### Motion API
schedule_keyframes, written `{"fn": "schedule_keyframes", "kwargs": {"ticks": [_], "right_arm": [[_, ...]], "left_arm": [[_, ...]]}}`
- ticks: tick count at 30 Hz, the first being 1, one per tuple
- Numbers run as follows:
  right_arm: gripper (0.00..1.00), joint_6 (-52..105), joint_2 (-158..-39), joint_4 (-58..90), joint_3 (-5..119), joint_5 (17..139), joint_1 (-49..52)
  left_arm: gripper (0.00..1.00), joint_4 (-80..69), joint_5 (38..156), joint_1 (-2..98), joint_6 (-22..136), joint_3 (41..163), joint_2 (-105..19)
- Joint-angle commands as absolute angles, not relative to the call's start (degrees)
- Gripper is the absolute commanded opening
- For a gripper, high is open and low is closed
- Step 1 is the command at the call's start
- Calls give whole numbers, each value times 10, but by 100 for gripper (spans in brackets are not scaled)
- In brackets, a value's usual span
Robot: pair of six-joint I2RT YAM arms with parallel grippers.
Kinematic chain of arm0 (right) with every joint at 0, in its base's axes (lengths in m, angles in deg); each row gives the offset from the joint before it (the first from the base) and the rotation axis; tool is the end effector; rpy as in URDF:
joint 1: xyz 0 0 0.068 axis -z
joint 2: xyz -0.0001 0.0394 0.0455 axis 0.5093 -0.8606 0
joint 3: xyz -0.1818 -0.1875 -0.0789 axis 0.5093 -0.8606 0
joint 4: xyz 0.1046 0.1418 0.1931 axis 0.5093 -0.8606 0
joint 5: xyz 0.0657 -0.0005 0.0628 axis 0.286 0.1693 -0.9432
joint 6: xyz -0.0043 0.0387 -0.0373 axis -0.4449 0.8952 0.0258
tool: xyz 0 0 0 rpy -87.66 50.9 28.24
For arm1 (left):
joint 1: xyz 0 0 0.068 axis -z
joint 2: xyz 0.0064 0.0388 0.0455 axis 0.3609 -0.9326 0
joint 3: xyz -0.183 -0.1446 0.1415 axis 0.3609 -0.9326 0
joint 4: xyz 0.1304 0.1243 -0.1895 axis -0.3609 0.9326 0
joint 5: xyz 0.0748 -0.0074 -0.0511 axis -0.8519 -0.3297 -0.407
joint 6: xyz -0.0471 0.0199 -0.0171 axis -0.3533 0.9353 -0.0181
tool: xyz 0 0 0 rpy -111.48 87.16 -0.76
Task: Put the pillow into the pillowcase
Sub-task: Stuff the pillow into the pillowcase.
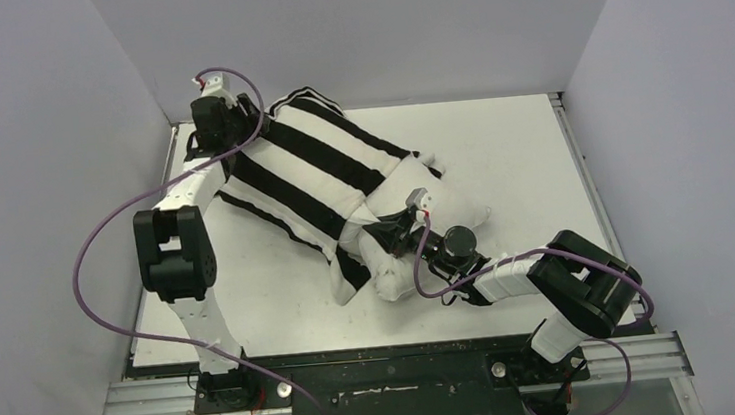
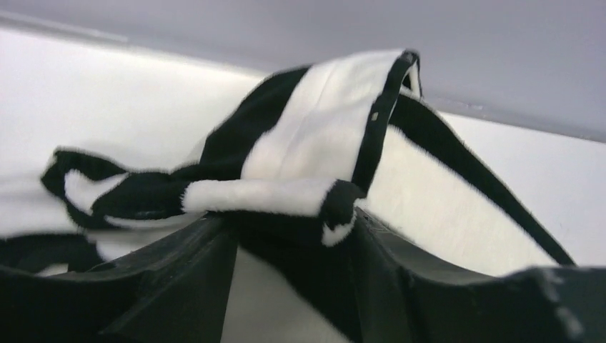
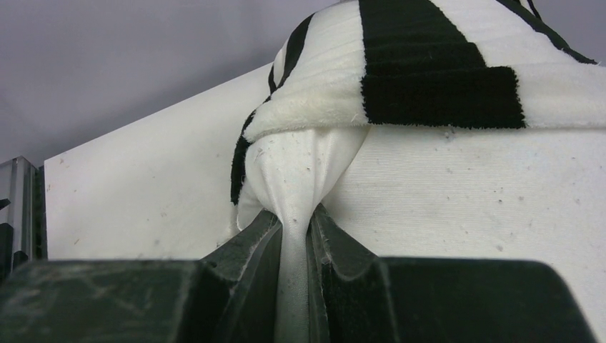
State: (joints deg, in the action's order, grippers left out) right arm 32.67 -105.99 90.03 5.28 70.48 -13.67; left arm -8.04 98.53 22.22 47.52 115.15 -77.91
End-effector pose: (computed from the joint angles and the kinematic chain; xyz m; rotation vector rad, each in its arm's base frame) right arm 0.1940 0.2023 0.1986 -0.6215 1.3678 1.0012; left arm 0.4607 -0.0145 0.2723 -0.2267 1.9366 -0.4201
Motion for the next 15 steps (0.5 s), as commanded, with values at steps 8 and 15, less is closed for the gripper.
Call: {"fn": "schedule_keyframes", "kwargs": {"ticks": [8,15], "right_arm": [[0,322,-1048,880,67,672,-140],[0,332,-1063,869,83,672,-140]], "left_arm": [[0,-238,955,215,496,1432,-982],[16,-288,968,193,458,1532,-1020]]}}
